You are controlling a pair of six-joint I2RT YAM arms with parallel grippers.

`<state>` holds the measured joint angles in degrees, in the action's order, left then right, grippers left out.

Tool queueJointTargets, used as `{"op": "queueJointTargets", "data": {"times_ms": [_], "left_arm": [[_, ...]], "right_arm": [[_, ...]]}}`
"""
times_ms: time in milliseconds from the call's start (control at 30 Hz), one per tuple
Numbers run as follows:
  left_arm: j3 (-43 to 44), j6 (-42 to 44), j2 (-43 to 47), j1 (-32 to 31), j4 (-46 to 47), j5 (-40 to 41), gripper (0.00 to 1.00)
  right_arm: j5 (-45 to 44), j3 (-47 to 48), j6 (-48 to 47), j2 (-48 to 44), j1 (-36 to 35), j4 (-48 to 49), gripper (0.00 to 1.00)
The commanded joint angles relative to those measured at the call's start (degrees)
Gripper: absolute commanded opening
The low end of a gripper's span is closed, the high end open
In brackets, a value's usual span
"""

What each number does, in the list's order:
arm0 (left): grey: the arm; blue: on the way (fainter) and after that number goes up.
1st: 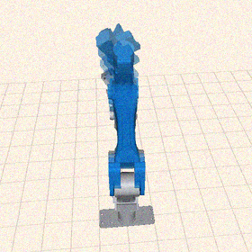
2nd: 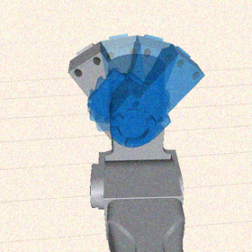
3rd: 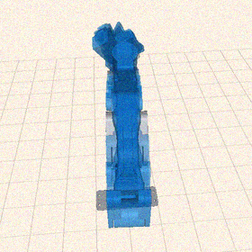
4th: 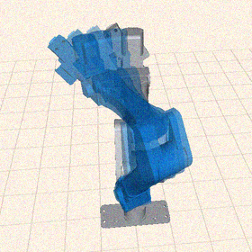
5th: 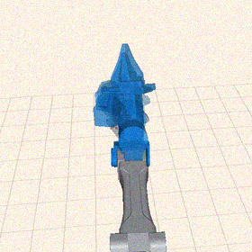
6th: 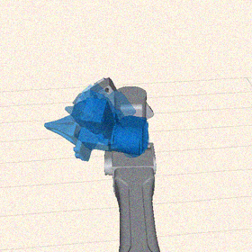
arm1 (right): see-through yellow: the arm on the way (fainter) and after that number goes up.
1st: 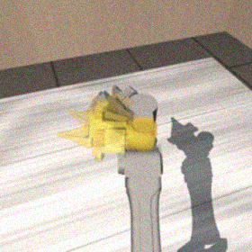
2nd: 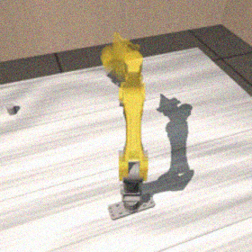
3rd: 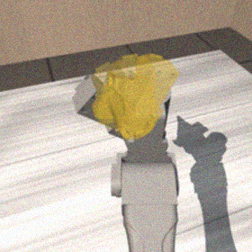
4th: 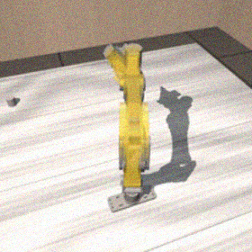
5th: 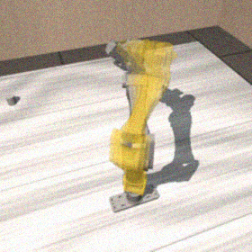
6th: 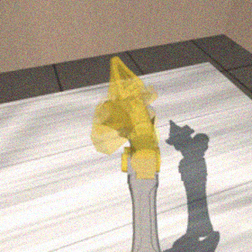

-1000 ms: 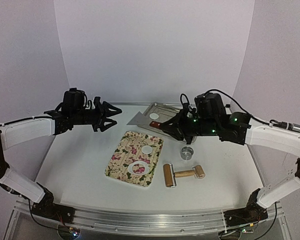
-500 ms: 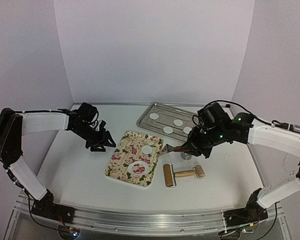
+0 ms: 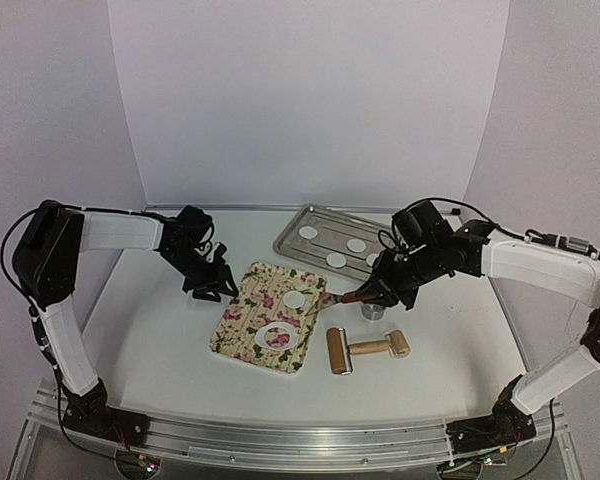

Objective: Roll out the dumpling wrappers from the dough

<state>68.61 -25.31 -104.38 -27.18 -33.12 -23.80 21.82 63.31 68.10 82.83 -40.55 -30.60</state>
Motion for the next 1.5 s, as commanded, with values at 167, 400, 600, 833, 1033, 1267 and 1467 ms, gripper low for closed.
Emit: {"op": "queueJointTargets", "data": {"times_ms": [167,400,600,833,1033,1267,1467], "left_arm": [[6.5,3.5,-6.7,0.1,-0.8,1.2,0.62],[7.5,5.6,-9.8,0.1,-0.2,2.3,0.52],[8.4,7.1,-12.0,0.1,-0.3,4.7,0.34],[8.8,10.0,-13.9,0.0,-0.6,8.9,0.17],[8.2,12.1,-15.0,0.1,-1.0,10.8,0.07],[7.9,12.6,-15.6,0.1,-1.3,10.8,0.00],[8.4,12.4,-16.1,0.1,-1.7,10.9,0.00]], "right_arm": [[4.6,1.0,0.2,2.4,2.0,5.3,0.00],[6.3,-4.4,1.4,1.6,3.4,9.0,0.00],[8.5,-8.7,3.2,2.2,4.5,14.4,0.00],[10.0,-14.3,4.1,1.7,5.8,17.7,0.00],[11.6,-21.0,4.0,1.2,7.1,23.9,0.00],[14.5,-25.7,3.8,5.7,7.9,36.4,0.00],[16.2,-28.7,3.0,8.4,9.2,41.6,0.00]]}}
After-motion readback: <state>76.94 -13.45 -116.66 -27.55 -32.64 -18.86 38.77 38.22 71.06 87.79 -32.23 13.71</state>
